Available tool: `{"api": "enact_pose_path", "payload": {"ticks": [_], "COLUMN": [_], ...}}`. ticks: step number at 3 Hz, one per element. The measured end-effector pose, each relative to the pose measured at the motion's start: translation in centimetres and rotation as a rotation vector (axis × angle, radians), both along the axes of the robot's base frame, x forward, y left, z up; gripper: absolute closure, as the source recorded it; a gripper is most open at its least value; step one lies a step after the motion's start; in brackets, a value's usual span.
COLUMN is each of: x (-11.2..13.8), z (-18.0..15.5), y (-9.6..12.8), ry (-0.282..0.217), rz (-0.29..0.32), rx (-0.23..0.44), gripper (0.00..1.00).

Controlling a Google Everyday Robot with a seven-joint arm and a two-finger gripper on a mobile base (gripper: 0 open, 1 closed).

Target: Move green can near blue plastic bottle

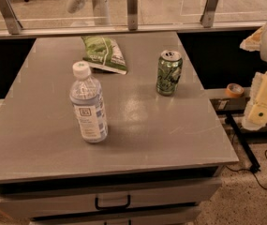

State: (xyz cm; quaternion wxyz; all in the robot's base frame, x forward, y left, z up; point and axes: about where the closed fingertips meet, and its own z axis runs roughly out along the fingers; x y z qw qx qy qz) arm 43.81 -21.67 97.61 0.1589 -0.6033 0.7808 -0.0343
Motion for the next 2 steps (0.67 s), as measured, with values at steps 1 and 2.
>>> {"api": "enact_pose_path", "payload": {"ticks": [1,2], "x": [0.0,1.5], "z": [0.0,-0.4], "y": [0.0,0.3], "ry": [0.0,-0.029], "rz": [0.0,-0.008], "rx": [0.0,0.111], "gripper": [0.0,0.0]}}
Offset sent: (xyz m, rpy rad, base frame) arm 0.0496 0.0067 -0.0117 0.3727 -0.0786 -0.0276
